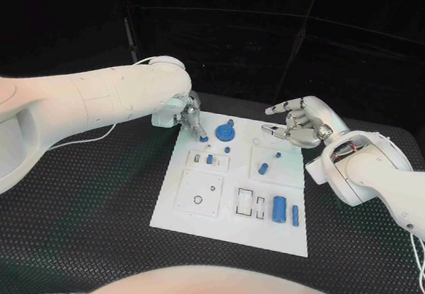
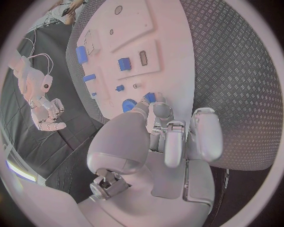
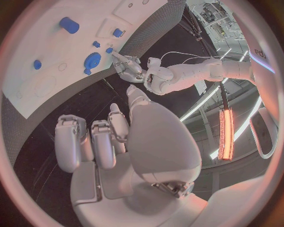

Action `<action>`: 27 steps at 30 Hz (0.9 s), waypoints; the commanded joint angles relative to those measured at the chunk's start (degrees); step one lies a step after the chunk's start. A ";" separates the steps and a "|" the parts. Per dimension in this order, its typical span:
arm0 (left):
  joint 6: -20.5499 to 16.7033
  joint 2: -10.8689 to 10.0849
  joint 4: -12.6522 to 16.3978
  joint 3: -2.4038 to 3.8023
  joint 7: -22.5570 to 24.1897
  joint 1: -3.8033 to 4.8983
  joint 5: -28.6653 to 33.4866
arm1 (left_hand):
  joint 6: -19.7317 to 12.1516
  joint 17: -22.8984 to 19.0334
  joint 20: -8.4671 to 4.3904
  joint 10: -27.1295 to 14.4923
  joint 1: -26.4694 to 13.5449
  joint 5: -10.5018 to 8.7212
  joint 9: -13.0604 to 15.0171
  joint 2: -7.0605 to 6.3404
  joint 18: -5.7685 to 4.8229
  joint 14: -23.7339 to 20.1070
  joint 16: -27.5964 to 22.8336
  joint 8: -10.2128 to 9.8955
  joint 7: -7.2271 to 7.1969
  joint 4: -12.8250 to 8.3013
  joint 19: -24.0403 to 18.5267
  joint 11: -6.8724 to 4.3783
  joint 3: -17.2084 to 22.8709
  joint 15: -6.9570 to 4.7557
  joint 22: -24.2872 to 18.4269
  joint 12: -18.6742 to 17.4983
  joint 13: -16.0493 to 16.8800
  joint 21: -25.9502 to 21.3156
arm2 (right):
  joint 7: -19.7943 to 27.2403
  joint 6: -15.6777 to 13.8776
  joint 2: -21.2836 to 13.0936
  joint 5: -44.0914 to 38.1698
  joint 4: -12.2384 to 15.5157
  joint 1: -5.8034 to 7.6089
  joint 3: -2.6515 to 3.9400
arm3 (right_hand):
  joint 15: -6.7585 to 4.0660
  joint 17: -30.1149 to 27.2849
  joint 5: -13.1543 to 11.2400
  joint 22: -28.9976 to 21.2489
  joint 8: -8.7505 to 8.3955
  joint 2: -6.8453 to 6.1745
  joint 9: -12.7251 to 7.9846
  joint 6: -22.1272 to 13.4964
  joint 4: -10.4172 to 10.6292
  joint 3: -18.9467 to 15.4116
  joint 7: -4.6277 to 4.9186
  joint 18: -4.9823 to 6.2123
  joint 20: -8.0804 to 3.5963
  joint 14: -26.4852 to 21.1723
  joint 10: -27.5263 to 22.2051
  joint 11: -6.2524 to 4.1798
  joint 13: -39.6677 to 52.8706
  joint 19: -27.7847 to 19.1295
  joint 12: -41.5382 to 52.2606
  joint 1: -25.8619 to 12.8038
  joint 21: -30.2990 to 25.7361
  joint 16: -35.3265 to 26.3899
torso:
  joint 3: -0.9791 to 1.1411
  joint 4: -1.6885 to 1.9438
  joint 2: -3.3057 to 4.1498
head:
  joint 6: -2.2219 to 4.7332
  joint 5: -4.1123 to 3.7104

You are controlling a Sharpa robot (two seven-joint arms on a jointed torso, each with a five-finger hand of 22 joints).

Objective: Assemble the parts on the task board

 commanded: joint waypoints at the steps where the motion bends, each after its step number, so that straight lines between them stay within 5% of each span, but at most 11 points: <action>1: 0.09 0.01 0.11 0.04 0.11 0.04 0.20 | 0.17 15.09 -0.13 0.31 0.13 0.13 -0.16 -0.12 0.01 6.04 0.18 -0.35 0.08 -0.16 0.21 0.09 -0.20 -0.08 0.06 0.15 0.04 0.17 | 0.37 0.32 -0.04 0.07 0.11 0.09 0.05 | -0.10 14.13 0.36 1.90 -0.16 0.21 -0.08 -0.25 0.08 -0.25 -0.03 0.51 -0.27 5.66 -0.08 0.14 0.02 0.02 0.13 -0.40 -0.22 -0.20 | 0.01 0.07 0.00 | 0.13 -0.04; 10: -0.80 0.32 0.49 0.04 0.28 -0.05 -0.57 | 1.07 15.09 -0.15 1.09 -5.53 -0.52 -0.67 -1.37 0.02 6.04 0.18 0.25 -0.25 3.60 0.23 -0.08 -4.62 -0.18 0.28 1.11 0.85 0.18 | 0.25 0.56 -0.05 0.07 0.05 0.10 0.05 | -0.10 14.13 0.36 1.90 -0.16 0.21 -0.08 -0.25 0.08 -0.25 -0.03 0.51 -0.27 5.66 -0.08 0.14 0.02 0.02 0.13 -0.40 -0.22 -0.20 | 0.01 0.02 0.03 | 0.38 -0.07; 27: 1.32 2.59 -2.26 0.05 -0.27 -0.14 -3.59 | 2.39 15.09 -0.69 2.43 -7.07 -2.73 -0.25 -0.92 -0.06 6.04 0.18 2.58 -1.09 5.46 0.41 -0.79 -7.65 -0.78 0.85 3.02 2.98 0.44 | 0.02 0.71 -0.05 0.07 0.08 0.11 0.06 | -0.10 14.14 0.41 1.88 -0.15 0.25 -0.08 -0.26 0.05 -0.26 -0.03 0.51 -0.26 5.67 -0.12 0.14 -0.02 0.02 0.12 -0.39 -0.23 -0.20 | 0.01 -0.01 0.07 | 0.55 -0.15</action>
